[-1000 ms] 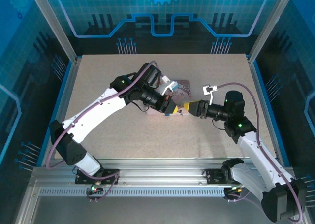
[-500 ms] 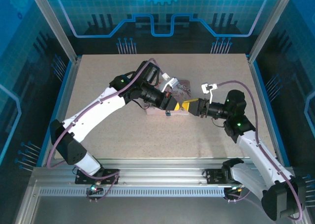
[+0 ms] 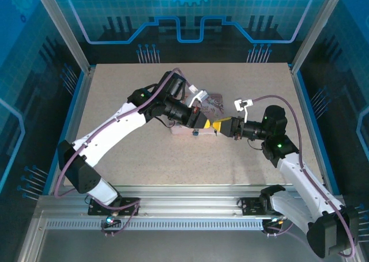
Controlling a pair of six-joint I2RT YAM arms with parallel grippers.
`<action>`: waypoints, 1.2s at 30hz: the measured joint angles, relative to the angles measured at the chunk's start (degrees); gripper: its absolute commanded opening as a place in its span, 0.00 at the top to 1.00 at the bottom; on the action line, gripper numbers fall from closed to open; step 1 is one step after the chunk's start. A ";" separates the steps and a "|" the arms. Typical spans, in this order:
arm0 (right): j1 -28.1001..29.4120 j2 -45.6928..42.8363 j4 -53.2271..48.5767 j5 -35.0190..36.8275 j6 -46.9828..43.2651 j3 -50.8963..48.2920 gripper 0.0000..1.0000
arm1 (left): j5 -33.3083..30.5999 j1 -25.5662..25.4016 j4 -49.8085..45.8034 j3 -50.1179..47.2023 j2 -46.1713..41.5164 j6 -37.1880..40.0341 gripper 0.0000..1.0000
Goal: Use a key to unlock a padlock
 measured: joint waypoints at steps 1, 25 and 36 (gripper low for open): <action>0.00 -0.04 -0.17 -0.02 -0.04 0.00 0.75 | 0.02 0.07 0.02 -0.04 0.00 0.00 1.00; 1.11 0.28 -3.34 -0.42 -2.84 0.87 0.91 | 0.92 0.52 1.90 -2.01 -0.98 -0.39 1.00; 1.36 -0.02 -3.58 -0.24 -2.82 1.20 1.00 | 1.11 0.94 3.04 -3.41 -2.16 -0.90 1.00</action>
